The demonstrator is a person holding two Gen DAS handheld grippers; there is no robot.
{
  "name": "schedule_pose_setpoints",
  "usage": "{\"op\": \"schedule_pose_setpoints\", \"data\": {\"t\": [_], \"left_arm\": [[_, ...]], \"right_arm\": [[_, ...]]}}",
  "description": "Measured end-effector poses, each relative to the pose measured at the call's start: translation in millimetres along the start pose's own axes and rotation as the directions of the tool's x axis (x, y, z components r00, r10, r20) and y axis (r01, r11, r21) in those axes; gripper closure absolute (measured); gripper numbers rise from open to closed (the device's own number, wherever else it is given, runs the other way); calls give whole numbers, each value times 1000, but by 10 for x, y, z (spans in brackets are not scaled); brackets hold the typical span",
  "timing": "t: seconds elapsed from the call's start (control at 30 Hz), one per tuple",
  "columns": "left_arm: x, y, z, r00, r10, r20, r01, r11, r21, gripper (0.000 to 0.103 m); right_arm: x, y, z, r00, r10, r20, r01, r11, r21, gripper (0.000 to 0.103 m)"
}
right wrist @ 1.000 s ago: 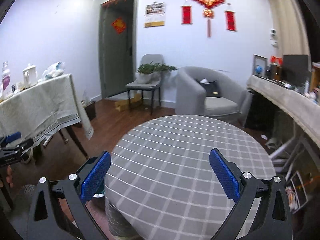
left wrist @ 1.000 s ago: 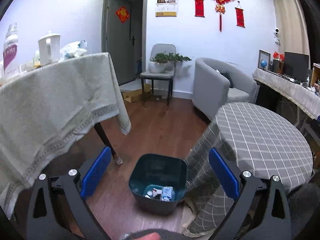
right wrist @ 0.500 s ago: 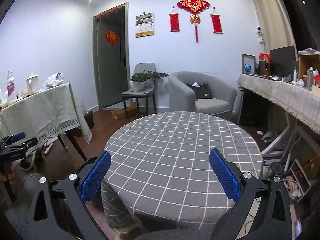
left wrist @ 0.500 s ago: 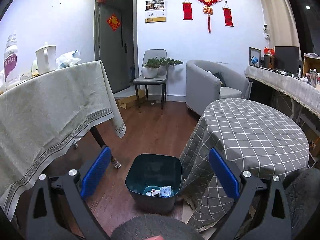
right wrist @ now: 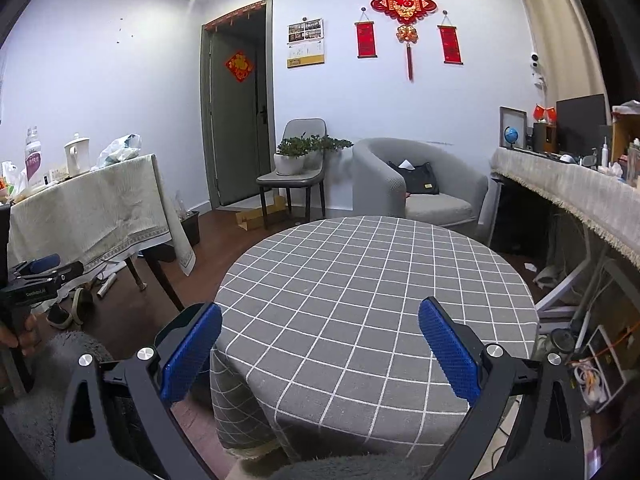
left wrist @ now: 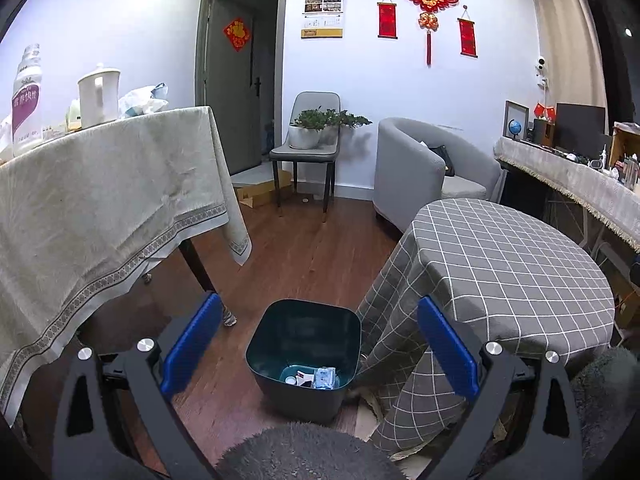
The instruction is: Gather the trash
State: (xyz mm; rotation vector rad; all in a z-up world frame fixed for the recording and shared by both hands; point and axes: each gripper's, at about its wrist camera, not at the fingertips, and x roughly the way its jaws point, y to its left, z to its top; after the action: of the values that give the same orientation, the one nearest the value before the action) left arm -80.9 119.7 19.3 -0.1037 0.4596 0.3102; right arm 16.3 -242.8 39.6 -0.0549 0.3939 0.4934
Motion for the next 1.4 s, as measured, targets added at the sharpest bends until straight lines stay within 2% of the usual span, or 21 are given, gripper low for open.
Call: {"op": "schedule_pose_setpoints", "data": {"t": [1.4], "left_arm": [[4,-63,-13,1000,-3,-8,4,1000,16,3]], "right_arm": [[39,-12,-52,1000,2,-14,-2,1000,11,3]]}}
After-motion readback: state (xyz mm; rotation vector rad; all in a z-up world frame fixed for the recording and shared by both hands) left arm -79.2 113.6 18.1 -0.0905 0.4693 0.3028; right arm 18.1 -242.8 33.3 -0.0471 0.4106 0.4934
